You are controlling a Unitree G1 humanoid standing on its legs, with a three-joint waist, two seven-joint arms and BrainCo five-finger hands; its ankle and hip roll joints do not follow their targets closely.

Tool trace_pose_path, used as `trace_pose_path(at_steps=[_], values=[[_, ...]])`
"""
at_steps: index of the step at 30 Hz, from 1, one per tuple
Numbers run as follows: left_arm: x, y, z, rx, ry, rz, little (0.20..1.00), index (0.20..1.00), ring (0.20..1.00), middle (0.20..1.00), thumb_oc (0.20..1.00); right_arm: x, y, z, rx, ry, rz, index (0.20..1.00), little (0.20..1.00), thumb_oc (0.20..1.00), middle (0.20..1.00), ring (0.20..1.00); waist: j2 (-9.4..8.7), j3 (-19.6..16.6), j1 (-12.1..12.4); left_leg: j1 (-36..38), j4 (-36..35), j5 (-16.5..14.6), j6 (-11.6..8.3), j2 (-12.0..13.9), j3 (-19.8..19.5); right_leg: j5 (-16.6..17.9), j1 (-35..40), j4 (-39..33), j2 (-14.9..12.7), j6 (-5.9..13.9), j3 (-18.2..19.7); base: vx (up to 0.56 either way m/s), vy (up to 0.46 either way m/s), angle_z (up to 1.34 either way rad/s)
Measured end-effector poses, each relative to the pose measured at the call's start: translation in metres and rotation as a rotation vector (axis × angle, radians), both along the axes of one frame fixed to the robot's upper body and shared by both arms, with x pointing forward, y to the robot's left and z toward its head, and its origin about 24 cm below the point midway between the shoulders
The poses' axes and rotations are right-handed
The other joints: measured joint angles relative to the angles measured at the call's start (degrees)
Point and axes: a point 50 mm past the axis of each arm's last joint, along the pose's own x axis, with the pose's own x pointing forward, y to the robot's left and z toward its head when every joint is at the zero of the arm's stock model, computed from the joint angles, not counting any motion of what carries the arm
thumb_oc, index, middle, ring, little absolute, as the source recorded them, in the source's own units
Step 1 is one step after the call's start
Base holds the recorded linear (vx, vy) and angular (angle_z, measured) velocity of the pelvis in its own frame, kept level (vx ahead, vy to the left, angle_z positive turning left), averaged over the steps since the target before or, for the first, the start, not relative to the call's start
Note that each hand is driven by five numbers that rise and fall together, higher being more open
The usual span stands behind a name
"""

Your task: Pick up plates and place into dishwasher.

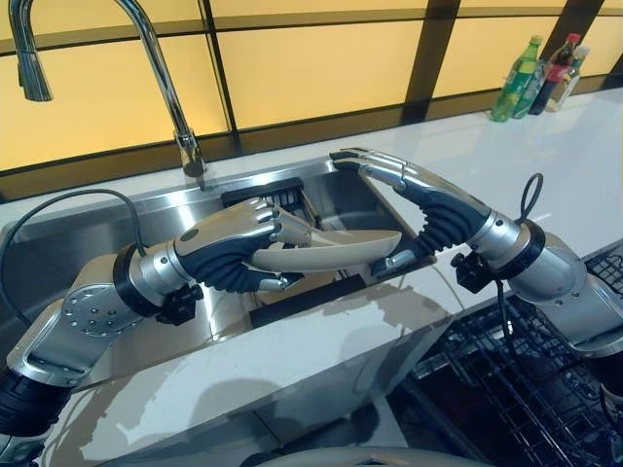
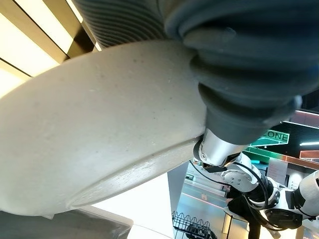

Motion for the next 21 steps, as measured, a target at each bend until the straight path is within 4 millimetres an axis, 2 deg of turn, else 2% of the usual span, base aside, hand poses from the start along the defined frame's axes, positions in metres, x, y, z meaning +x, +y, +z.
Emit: trace_pose_path(at_steps=[7, 8, 9, 11, 13, 14, 21], values=[[0.0, -0.001, 0.0, -0.014, 0.0, -0.001, 0.2, 0.2, 0.2, 0.2, 0.2, 0.0, 0.001, -0.001, 0.017, 0.009, 0.005, 1.0, 1.0, 1.0, 1.0, 1.0, 0.06, 0.04, 0.03, 0.1, 0.0, -0.02, -0.01, 0.02, 0.15, 0.01, 0.02, 0.02, 0.0, 0.0, 0.06, 0.0, 0.0, 0.0], [0.0, -0.001, -0.001, -0.018, 0.0, -0.001, 0.2, 0.2, 0.2, 0.2, 0.2, 0.001, 0.001, -0.001, 0.02, 0.012, 0.006, 0.875, 0.875, 0.875, 0.875, 0.875, 0.06, 0.04, 0.04, 0.11, 0.0, -0.02, -0.01, 0.02, 0.15, 0.01, 0.02, 0.02, 0.01, 0.0, 0.06, 0.0, 0.0, 0.0], [0.0, -0.001, 0.0, -0.023, -0.001, 0.0, 0.2, 0.2, 0.2, 0.2, 0.2, 0.0, 0.001, -0.001, 0.023, 0.014, 0.006, 0.683, 0.683, 0.683, 0.683, 0.683, 0.06, 0.03, 0.05, 0.12, 0.0, -0.02, -0.01, 0.02, 0.15, 0.01, 0.03, 0.02, 0.01, 0.0, 0.06, 0.0, 0.0, 0.0], [0.001, 0.0, 0.001, -0.041, -0.004, 0.012, 0.2, 0.2, 0.2, 0.2, 0.2, 0.001, 0.001, -0.003, 0.047, 0.041, 0.01, 0.432, 0.432, 0.432, 0.432, 0.432, 0.02, 0.01, 0.06, 0.14, 0.0, -0.02, -0.01, 0.03, 0.16, 0.01, 0.03, 0.02, 0.01, 0.0, 0.06, 0.0, 0.0, 0.0], [0.002, 0.001, 0.002, -0.052, -0.011, 0.026, 0.2, 0.2, 0.2, 0.2, 0.2, 0.0, 0.002, -0.007, 0.078, 0.069, 0.019, 0.338, 0.338, 0.338, 0.338, 0.338, 0.01, -0.01, 0.05, 0.15, 0.0, -0.02, -0.01, 0.03, 0.17, 0.01, 0.04, 0.02, 0.01, 0.0, 0.07, 0.0, 0.0, 0.0], [0.002, 0.002, 0.003, -0.06, -0.017, 0.031, 0.2, 0.2, 0.2, 0.2, 0.2, 0.0, 0.003, -0.01, 0.1, 0.089, 0.027, 0.2, 0.2, 0.2, 0.2, 0.2, 0.01, -0.01, 0.05, 0.15, 0.01, -0.02, -0.01, 0.03, 0.17, 0.01, 0.04, 0.02, 0.01, 0.0, 0.08, 0.0, 0.0, 0.0], [0.005, 0.004, 0.004, -0.108, -0.022, 0.06, 0.2, 0.2, 0.2, 0.2, 0.2, -0.002, 0.008, -0.019, 0.185, 0.152, 0.058, 0.2, 0.2, 0.2, 0.2, 0.2, 0.06, -0.1, -0.01, 0.24, 0.01, -0.01, -0.01, 0.05, 0.75, 0.08, -0.05, 0.03, 0.02, 0.0, 0.3, 0.0, 0.0, 0.0]])
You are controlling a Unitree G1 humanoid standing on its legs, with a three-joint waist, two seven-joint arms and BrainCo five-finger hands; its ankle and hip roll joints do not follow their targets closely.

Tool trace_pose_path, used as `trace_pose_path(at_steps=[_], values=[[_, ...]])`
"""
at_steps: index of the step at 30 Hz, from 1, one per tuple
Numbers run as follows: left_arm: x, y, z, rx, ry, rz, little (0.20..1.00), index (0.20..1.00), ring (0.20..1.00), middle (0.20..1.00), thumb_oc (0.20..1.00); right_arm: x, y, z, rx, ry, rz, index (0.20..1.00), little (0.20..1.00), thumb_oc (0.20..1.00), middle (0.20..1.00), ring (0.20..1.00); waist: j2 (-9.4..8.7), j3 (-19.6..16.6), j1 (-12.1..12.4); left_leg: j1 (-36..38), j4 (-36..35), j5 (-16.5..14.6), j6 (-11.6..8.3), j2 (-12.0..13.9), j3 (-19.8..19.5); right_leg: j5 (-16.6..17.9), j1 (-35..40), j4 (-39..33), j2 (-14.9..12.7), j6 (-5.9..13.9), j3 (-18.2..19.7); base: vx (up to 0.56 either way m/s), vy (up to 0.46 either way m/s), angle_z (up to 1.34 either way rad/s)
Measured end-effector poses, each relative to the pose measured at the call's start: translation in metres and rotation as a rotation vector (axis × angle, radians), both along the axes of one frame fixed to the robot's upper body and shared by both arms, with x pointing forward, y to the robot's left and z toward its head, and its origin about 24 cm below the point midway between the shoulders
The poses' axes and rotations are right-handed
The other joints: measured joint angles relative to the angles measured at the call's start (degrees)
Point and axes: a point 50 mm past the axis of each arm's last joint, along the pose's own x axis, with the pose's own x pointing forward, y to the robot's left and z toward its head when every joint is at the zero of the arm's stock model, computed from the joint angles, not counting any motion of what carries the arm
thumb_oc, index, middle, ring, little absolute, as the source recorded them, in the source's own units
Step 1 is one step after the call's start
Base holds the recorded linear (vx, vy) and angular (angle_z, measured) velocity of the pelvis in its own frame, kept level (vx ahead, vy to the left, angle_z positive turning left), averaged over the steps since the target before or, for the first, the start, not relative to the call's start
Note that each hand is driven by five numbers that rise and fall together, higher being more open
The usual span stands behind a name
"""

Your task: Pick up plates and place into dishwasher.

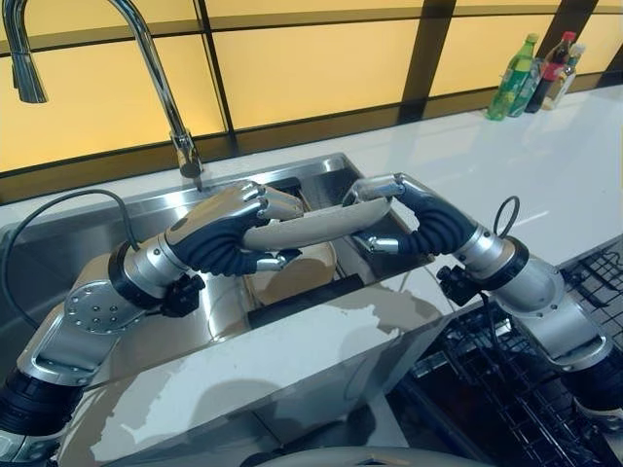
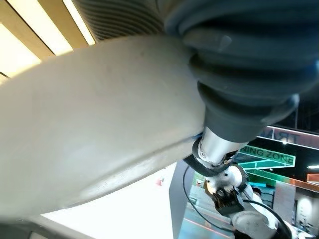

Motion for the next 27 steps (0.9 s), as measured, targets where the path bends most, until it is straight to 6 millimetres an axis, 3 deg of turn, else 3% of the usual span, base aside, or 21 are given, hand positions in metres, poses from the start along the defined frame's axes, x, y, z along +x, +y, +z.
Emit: trace_pose_path(at_steps=[17, 18, 19, 24, 27], values=[[0.002, 0.0, -0.002, -0.028, 0.012, 0.006, 0.2, 0.2, 0.2, 0.2, 0.2, 0.001, 0.0, -0.001, 0.032, 0.012, -0.004, 0.2, 0.2, 0.2, 0.2, 0.2, -0.07, -2.67, -0.08, 0.0, -0.02, -0.12, -0.02, 0.13, 0.69, 0.09, -0.59, -0.06, 0.08, -0.05, 0.63, 0.0, -0.002, -0.01], [0.002, 0.0, -0.003, -0.033, 0.015, 0.008, 0.47, 0.47, 0.47, 0.47, 0.47, 0.002, 0.0, -0.002, 0.038, 0.016, -0.005, 0.2, 0.2, 0.2, 0.2, 0.2, -0.08, -2.68, -0.07, 0.0, -0.02, -0.12, -0.02, 0.13, 0.74, 0.13, -0.64, -0.04, 0.08, -0.05, 0.69, 0.0, 0.0, 0.0], [0.003, 0.0, -0.003, -0.037, 0.021, 0.014, 1.0, 1.0, 1.0, 1.0, 1.0, 0.002, 0.0, -0.003, 0.04, 0.018, -0.007, 0.2, 0.2, 0.2, 0.2, 0.2, -0.08, -2.68, -0.09, -0.02, -0.02, -0.12, -0.02, 0.13, 0.78, 0.16, -0.68, -0.03, 0.08, -0.04, 0.74, 0.0, 0.0, 0.0], [0.008, 0.002, -0.005, -0.177, 0.037, 0.078, 1.0, 1.0, 1.0, 1.0, 1.0, 0.009, -0.005, -0.018, 0.112, 0.083, -0.075, 0.2, 0.2, 0.2, 0.2, 0.2, -0.23, -2.8, -0.09, -0.03, -0.03, -0.12, -0.01, 0.16, 1.0, 0.23, -0.83, -0.04, 0.14, -0.06, 0.99, -0.03, -0.012, -0.02], [0.012, 0.015, -0.003, -0.288, 0.008, 0.174, 1.0, 1.0, 1.0, 1.0, 1.0, 0.014, -0.015, -0.02, 0.127, 0.086, -0.133, 0.2, 0.2, 0.2, 0.2, 0.2, -0.16, -2.83, -0.14, -0.03, -0.03, -0.18, 0.0, 0.24, 1.71, 0.36, -1.17, -0.08, 0.19, -0.06, 1.55, -0.03, -0.025, -0.09]])
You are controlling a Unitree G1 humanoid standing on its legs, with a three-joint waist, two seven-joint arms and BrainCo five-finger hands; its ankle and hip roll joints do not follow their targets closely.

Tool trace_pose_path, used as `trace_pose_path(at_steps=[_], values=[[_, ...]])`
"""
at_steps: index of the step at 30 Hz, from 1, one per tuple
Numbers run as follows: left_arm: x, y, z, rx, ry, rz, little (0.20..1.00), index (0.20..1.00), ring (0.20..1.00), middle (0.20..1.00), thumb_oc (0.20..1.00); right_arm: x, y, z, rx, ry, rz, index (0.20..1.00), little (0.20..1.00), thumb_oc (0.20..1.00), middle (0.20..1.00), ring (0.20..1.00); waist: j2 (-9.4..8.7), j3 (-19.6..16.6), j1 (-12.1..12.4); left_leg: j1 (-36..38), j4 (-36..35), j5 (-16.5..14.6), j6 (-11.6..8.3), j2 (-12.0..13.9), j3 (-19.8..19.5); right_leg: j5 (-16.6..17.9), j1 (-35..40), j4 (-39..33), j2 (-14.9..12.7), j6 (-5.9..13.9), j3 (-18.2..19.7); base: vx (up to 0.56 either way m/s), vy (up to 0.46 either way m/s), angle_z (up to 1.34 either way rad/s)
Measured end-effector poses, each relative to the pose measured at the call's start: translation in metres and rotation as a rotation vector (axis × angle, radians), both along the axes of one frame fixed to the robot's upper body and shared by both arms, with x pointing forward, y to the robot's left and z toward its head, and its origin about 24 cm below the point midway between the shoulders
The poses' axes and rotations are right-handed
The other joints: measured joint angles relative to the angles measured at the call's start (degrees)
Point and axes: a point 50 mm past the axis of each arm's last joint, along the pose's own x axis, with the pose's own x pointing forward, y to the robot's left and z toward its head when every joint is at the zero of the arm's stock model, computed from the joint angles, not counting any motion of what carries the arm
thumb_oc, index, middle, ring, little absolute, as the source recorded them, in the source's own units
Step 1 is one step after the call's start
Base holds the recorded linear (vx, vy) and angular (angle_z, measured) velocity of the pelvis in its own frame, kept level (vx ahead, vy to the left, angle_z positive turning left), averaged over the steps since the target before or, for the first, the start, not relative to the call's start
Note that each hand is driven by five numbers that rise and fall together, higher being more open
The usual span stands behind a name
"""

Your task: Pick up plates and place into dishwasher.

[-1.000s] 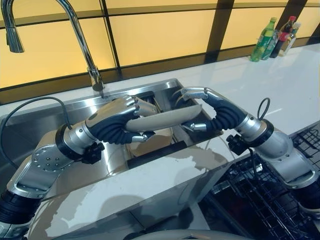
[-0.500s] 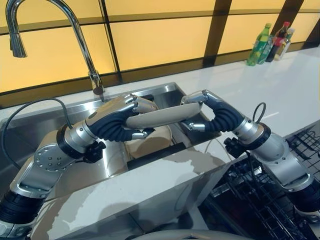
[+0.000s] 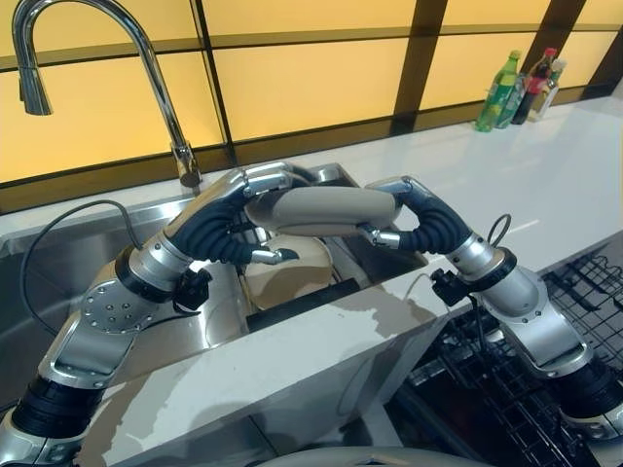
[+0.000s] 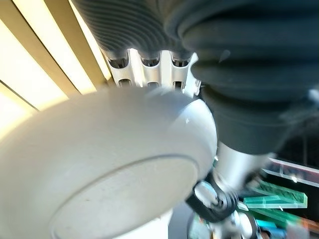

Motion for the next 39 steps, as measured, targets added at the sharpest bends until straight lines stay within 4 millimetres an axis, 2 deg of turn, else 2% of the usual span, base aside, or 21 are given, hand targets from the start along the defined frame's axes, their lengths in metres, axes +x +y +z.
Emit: trace_pose_path(at_steps=[6, 11, 14, 18, 21, 22, 26, 30, 34, 35, 36, 38, 39], values=[[0.003, 0.05, 0.003, -0.267, -0.07, 0.302, 1.0, 1.0, 1.0, 1.0, 1.0, 0.005, -0.033, 0.0, 0.004, -0.015, -0.174, 0.2, 0.2, 0.2, 0.2, 0.2, 0.13, -0.29, -0.21, 0.0, 0.01, -0.24, 0.03, 0.11, 0.84, 0.07, -0.56, 0.02, 0.15, -0.02, 0.88, -0.03, -0.023, -0.08], [0.001, 0.067, 0.003, -0.361, -0.114, 0.414, 1.0, 1.0, 1.0, 1.0, 1.0, 0.008, -0.045, 0.003, -0.009, -0.029, -0.253, 0.2, 0.2, 0.2, 0.2, 0.2, -0.08, -0.45, -0.98, 0.01, -0.01, -0.35, -0.04, 0.33, 1.91, 0.29, -1.04, 0.04, 0.37, -0.09, 1.74, -0.03, -0.007, -0.09], [-0.002, 0.074, 0.008, -0.386, -0.152, 0.446, 1.0, 1.0, 1.0, 1.0, 1.0, 0.008, -0.054, 0.006, -0.011, -0.049, -0.303, 0.2, 0.2, 0.2, 0.2, 0.2, -0.24, -0.6, -1.8, 0.09, -0.11, -0.4, -0.06, 0.37, 2.19, 0.35, -1.14, 0.02, 0.41, -0.1, 2.03, -0.01, 0.009, -0.06], [-0.003, 0.077, 0.009, -0.393, -0.162, 0.462, 1.0, 1.0, 1.0, 1.0, 1.0, 0.002, -0.073, -0.001, -0.044, -0.034, -0.398, 0.2, 0.2, 0.2, 0.2, 0.2, -0.44, -0.73, -1.97, 0.48, -0.25, -0.67, -0.1, 0.49, 3.38, 0.54, -1.43, 0.02, 0.58, -0.11, 3.24, -0.01, 0.021, -0.14], [-0.002, 0.079, 0.007, -0.389, -0.15, 0.47, 1.0, 1.0, 1.0, 1.0, 1.0, 0.002, -0.082, -0.004, -0.055, -0.031, -0.457, 0.2, 0.2, 0.2, 0.2, 0.2, -0.5, -0.75, -3.22, 0.94, -0.3, -0.83, -0.1, 0.51, 3.9, 0.62, -1.32, 0.05, 0.65, -0.08, 3.87, 0.0, 0.043, -0.13], [-0.001, 0.08, 0.005, -0.382, -0.141, 0.476, 1.0, 1.0, 1.0, 1.0, 1.0, 0.001, -0.087, -0.005, -0.057, -0.029, -0.479, 0.2, 0.2, 0.2, 0.2, 0.2, -0.53, -0.76, -4.44, 1.07, -0.32, -1.01, -0.12, 0.55, 4.49, 0.7, -1.51, 0.03, 0.75, -0.07, 4.43, 0.0, 0.056, -0.23], [0.004, 0.089, -0.004, -0.364, -0.082, 0.517, 1.0, 1.0, 1.0, 1.0, 1.0, -0.005, -0.109, -0.009, -0.062, -0.017, -0.595, 0.2, 0.2, 0.2, 0.2, 0.2, -0.43, -0.73, -6.34, 1.36, -0.36, -1.6, 0.15, 0.55, 6.33, 1.17, -2.13, 0.1, 0.85, 0.01, 6.17, 0.03, 0.06, -0.26], [0.008, 0.096, -0.011, -0.351, -0.033, 0.548, 1.0, 1.0, 1.0, 1.0, 1.0, -0.013, -0.125, -0.015, -0.06, 0.01, -0.68, 0.2, 0.2, 0.2, 0.2, 0.2, -0.42, 0.59, -9.32, 2.61, -0.38, -2.24, 0.38, 0.43, 8.58, 1.84, -2.44, 0.11, 0.82, 0.18, 6.97, -0.03, 0.06, -0.29], [0.006, 0.101, -0.009, -0.351, -0.044, 0.568, 1.0, 1.0, 1.0, 1.0, 1.0, -0.022, -0.138, -0.02, -0.062, 0.034, -0.742, 0.2, 0.2, 0.2, 0.2, 0.2, -0.35, 2.25, -10.77, 3.21, -0.38, -2.69, 0.42, 0.33, 12.22, 3.09, -4.2, 0.13, 0.71, 0.43, 7.22, -0.03, 0.023, -0.48], [0.005, 0.104, -0.007, -0.355, -0.054, 0.579, 1.0, 1.0, 1.0, 1.0, 1.0, -0.024, -0.14, -0.022, -0.064, 0.043, -0.753, 0.2, 0.2, 0.2, 0.2, 0.2, -0.35, 2.61, -10.87, 3.39, -0.35, -2.62, 0.18, 0.34, 13.43, 3.71, -4.86, 0.19, 0.67, 0.39, 6.87, -0.04, -0.038, -0.7], [0.003, 0.108, -0.006, -0.357, -0.064, 0.595, 1.0, 1.0, 1.0, 1.0, 1.0, -0.024, -0.141, -0.023, -0.067, 0.051, -0.753, 0.2, 0.2, 0.2, 0.2, 0.2, -0.33, 3.34, -10.85, 4.2, -0.32, -2.77, -0.02, 0.78, 15.6, 4.78, -5.44, 0.34, 0.67, 0.04, 4.43, -0.09, -0.073, -0.91], [-0.003, 0.115, -0.007, -0.357, -0.071, 0.633, 1.0, 1.0, 1.0, 1.0, 1.0, -0.024, -0.141, -0.025, -0.072, 0.062, -0.743, 0.2, 0.2, 0.2, 0.2, 0.2, -0.35, 4.29, -10.38, 5.66, -0.01, -3.43, -0.46, 1.02, 20.4, 6.89, -7.71, 1.15, 1.05, -1.32, -1.51, -0.13, -0.108, -1.16], [-0.007, 0.12, -0.007, -0.354, -0.077, 0.658, 1.0, 1.0, 1.0, 1.0, 1.0, -0.022, -0.14, -0.026, -0.073, 0.068, -0.735, 0.2, 0.2, 0.2, 0.2, 0.2, -0.42, 4.69, -8.97, 6.07, 0.02, -3.7, -0.74, 1.81, 23.61, 7.46, -8.97, 1.46, 0.93, -1.64, -6.29, -0.17, -0.123, -1.2]])
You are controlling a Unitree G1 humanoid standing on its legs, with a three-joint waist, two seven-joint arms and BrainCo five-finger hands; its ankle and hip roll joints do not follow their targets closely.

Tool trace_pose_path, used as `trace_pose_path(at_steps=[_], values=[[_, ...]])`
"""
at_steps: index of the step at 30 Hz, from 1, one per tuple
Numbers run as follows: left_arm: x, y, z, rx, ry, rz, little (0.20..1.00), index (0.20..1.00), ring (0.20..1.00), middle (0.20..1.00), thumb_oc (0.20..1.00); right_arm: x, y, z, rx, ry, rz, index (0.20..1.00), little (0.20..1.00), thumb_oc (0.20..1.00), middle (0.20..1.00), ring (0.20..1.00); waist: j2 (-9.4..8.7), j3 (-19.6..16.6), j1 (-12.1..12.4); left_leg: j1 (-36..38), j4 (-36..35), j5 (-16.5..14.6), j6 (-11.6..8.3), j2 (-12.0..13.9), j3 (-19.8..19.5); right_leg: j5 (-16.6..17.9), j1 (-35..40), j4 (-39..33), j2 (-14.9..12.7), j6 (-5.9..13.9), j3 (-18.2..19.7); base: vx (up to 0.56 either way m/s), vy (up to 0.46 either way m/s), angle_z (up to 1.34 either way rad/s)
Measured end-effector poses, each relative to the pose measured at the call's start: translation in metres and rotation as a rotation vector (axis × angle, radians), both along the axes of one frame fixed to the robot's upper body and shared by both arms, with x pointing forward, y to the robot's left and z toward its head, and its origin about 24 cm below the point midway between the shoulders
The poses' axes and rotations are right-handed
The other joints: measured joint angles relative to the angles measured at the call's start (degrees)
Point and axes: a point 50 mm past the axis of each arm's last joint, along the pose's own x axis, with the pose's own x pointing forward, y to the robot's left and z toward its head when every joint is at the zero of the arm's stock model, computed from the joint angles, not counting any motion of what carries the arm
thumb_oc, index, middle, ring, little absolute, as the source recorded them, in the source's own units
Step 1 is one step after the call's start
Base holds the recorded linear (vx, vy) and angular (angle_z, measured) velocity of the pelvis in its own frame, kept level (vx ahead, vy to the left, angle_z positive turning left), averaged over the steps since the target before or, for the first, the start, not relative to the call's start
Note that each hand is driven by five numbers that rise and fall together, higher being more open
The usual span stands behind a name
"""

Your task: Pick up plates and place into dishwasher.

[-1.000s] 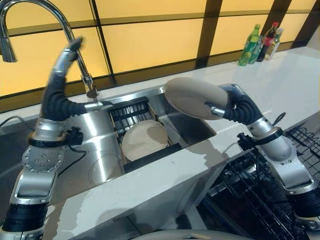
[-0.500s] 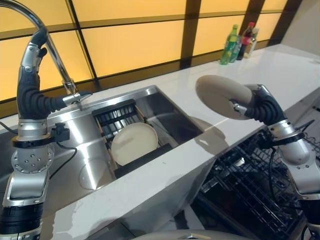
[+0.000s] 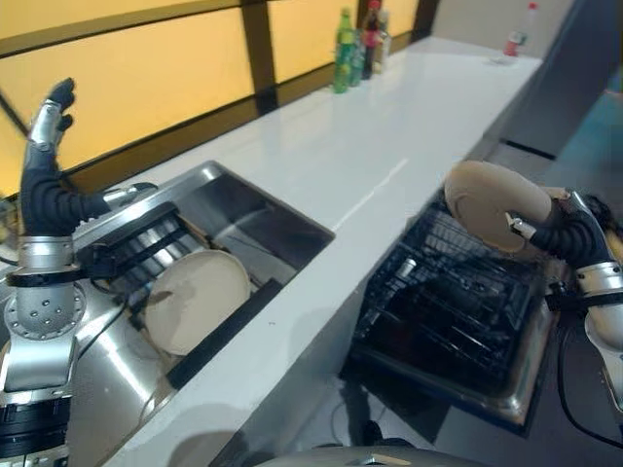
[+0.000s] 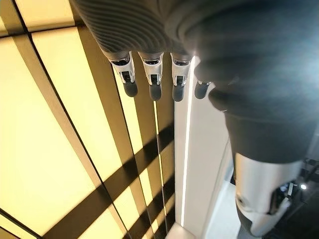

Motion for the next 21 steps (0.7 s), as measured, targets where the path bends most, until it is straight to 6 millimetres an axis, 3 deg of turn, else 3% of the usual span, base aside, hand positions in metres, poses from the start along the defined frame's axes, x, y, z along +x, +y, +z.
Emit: trace_pose_path(at_steps=[1, 2, 3, 4, 5, 6, 7, 8, 9, 10, 11, 12, 13, 15, 17, 18, 19, 21], values=[[-0.002, 0.002, -0.002, -0.003, 0.004, 0.012, 1.0, 1.0, 1.0, 1.0, 1.0, 0.001, -0.002, -0.002, 0.002, 0.012, -0.006, 0.2, 0.2, 0.2, 0.2, 0.2, -0.11, 0.24, 0.33, 0.05, 0.0, -0.17, -0.21, 0.55, 3.5, -1.1, -0.3, -0.72, -1.23, -0.18, -5.22, -0.18, -0.133, -1.17], [-0.002, 0.002, -0.004, -0.008, 0.012, 0.014, 1.0, 1.0, 1.0, 1.0, 1.0, 0.002, -0.007, -0.006, 0.007, 0.029, -0.024, 0.2, 0.2, 0.2, 0.2, 0.2, 0.73, 0.78, 1.09, 0.06, 0.51, -0.29, -0.39, 2.13, 5.24, -3.79, -1.61, 3.29, -1.28, -0.28, -9.67, -0.17, -0.146, -0.96], [-0.001, 0.003, -0.003, -0.006, 0.012, 0.016, 1.0, 1.0, 1.0, 1.0, 1.0, 0.002, -0.009, -0.009, 0.009, 0.043, -0.034, 0.2, 0.2, 0.2, 0.2, 0.2, 0.68, 0.96, 1.65, -0.12, 1.45, -0.82, -1.05, 2.92, 6.15, -6.21, -3.88, 11.89, -1.93, -0.31, -9.95, -0.14, -0.179, -0.73], [0.0, 0.005, -0.003, -0.003, 0.016, 0.022, 1.0, 1.0, 1.0, 1.0, 1.0, 0.002, -0.008, -0.008, 0.009, 0.039, -0.036, 0.2, 0.2, 0.2, 0.2, 0.2, -0.7, 0.94, 1.8, -0.03, 3.06, -1.73, -1.72, 2.59, 5.8, -10.7, -4.22, 16.52, -2.37, -1.63, -8.92, -0.12, -0.194, -0.58], [0.001, 0.008, -0.005, -0.008, 0.03, 0.033, 1.0, 1.0, 1.0, 1.0, 1.0, 0.003, -0.007, -0.007, 0.012, 0.028, -0.035, 0.2, 0.2, 0.2, 0.2, 0.2, -1.35, 1.13, 1.93, -0.44, 5.12, -1.92, -1.64, 3.25, 4.57, -11.03, -4.7, 17.2, -1.68, -2.48, -7.57, -0.11, -0.226, -0.55], [0.002, 0.01, -0.006, -0.007, 0.038, 0.042, 1.0, 1.0, 1.0, 1.0, 1.0, 0.004, -0.006, -0.005, 0.012, 0.012, -0.034, 0.2, 0.2, 0.2, 0.2, 0.2, -1.72, 1.35, 2.98, -1.46, 7.31, -3.05, 0.21, 3.88, 2.61, -10.86, -4.73, 16.76, -0.87, -3.12, -6.21, -0.1, -0.262, -0.69], [0.003, 0.014, -0.006, -0.001, 0.05, 0.057, 1.0, 1.0, 1.0, 1.0, 1.0, 0.006, -0.003, -0.003, 0.017, -0.002, -0.03, 0.2, 0.2, 0.2, 0.2, 0.2, -1.88, 1.86, 3.29, -2.55, 10.02, -3.67, 0.59, 4.38, 1.26, -10.13, -4.7, 15.55, -0.27, -3.66, -4.68, -0.09, -0.289, -0.65], [0.004, 0.017, -0.007, 0.0, 0.059, 0.067, 1.0, 1.0, 1.0, 1.0, 1.0, 0.008, -0.002, -0.001, 0.017, -0.011, -0.023, 0.2, 0.2, 0.2, 0.2, 0.2, -1.58, 2.08, 3.66, -4.58, 12.04, -5.76, 1.98, 4.24, -0.99, -8.83, -4.71, 13.67, 0.06, -3.97, -3.82, -0.06, -0.31, -0.67], [0.003, 0.018, -0.007, -0.004, 0.054, 0.073, 1.0, 1.0, 1.0, 1.0, 1.0, 0.009, -0.001, 0.003, 0.008, -0.023, -0.017, 0.2, 0.2, 0.2, 0.2, 0.2, -0.89, 2.37, 4.24, -6.14, 10.13, -6.35, 2.4, 2.34, -2.87, -7.39, -5.03, 10.91, 0.9, -3.98, -2.88, -0.04, -0.316, -0.96], [0.001, 0.02, -0.005, -0.006, 0.035, 0.087, 1.0, 1.0, 1.0, 1.0, 1.0, 0.012, 0.0, 0.004, 0.007, -0.027, -0.006, 0.2, 0.2, 0.2, 0.2, 0.2, 0.85, 2.64, 5.55, -5.15, 7.42, -5.37, 0.67, 2.76, -1.85, -7.78, -5.6, 10.67, 1.46, -4.78, -4.81, -0.02, -0.309, -1.1], [-0.002, 0.023, -0.003, -0.02, 0.013, 0.108, 1.0, 1.0, 1.0, 1.0, 1.0, 0.014, 0.002, 0.001, 0.006, -0.006, 0.01, 0.2, 0.2, 0.2, 0.2, 0.2, 1.53, 2.99, 6.08, -5.13, 7.9, -5.42, 0.15, 4.29, 0.88, -11.88, -6.55, 16.78, 0.81, -5.73, -7.56, 0.0, -0.292, -0.99], [-0.004, 0.027, 0.0, -0.025, -0.008, 0.131, 1.0, 1.0, 1.0, 1.0, 1.0, 0.013, 0.005, -0.002, -0.001, 0.02, 0.029, 0.2, 0.2, 0.2, 0.2, 0.2, 1.23, 2.83, 6.02, -4.65, 8.86, -5.49, -0.54, 4.79, 1.04, -14.43, -6.54, 22.84, 0.72, -4.96, -7.85, 0.01, -0.267, -0.62], [-0.006, 0.03, 0.003, -0.027, -0.024, 0.152, 1.0, 1.0, 1.0, 1.0, 1.0, 0.013, 0.007, -0.005, -0.009, 0.041, 0.048, 0.2, 0.2, 0.2, 0.2, 0.2, -0.45, 2.26, 6.11, -4.69, 9.67, -5.41, -0.77, 3.96, 1.11, -16.92, -5.59, 21.84, 0.6, -4.05, -7.91, 0.01, -0.274, -0.58], [-0.008, 0.035, -0.002, -0.05, -0.016, 0.18, 1.0, 1.0, 1.0, 1.0, 1.0, 0.015, 0.01, -0.005, -0.021, 0.071, 0.089, 0.2, 0.2, 0.2, 0.2, 0.2, -1.43, 2.2, 6.11, -5.83, 14.93, -5.37, -0.67, 5.42, 0.14, -16.55, -2.88, 17.75, 1.75, -5.05, -7.17, 0.03, -0.25, -0.51], [-0.011, 0.036, -0.012, -0.051, 0.03, 0.192, 1.0, 1.0, 1.0, 1.0, 1.0, 0.016, 0.012, -0.009, -0.016, 0.122, 0.131, 0.2, 0.2, 0.2, 0.2, 0.2, -1.81, 2.44, 6.05, -9.54, 27.31, -5.32, -0.28, 7.64, -3.49, -14.99, 1.09, 13.29, 2.57, -5.93, -5.03, 0.07, -0.097, -0.54], [-0.013, 0.037, -0.016, -0.05, 0.049, 0.196, 1.0, 1.0, 1.0, 1.0, 1.0, 0.017, 0.012, -0.012, -0.014, 0.15, 0.142, 0.2, 0.2, 0.2, 0.2, 0.2, -1.68, 2.6, 6.29, -10.94, 29.91, -6.12, -1.04, 7.42, -6.59, -14.63, 3.0, 11.25, 2.71, -6.44, -3.73, 0.15, 0.094, -0.58], [-0.013, 0.036, -0.018, -0.036, 0.061, 0.197, 1.0, 1.0, 1.0, 1.0, 1.0, 0.018, 0.009, -0.016, -0.011, 0.182, 0.142, 0.2, 0.2, 0.2, 0.2, 0.2, -1.65, 2.66, 5.99, -12.36, 28.5, -6.43, -1.77, 6.06, -8.64, -14.35, 4.16, 9.46, 2.67, -6.54, -2.95, 0.13, 0.15, -0.58], [-0.015, 0.034, -0.021, -0.014, 0.078, 0.204, 1.0, 1.0, 1.0, 1.0, 1.0, 0.02, 0.004, -0.025, -0.008, 0.256, 0.144, 0.2, 0.2, 0.2, 0.2, 0.2, -1.6, 2.65, 7.76, -13.32, 16.26, -5.86, -0.99, 0.87, -17.5, -13.16, 4.5, 7.22, 2.27, -6.51, 0.92, 0.2, 0.162, -0.82]])
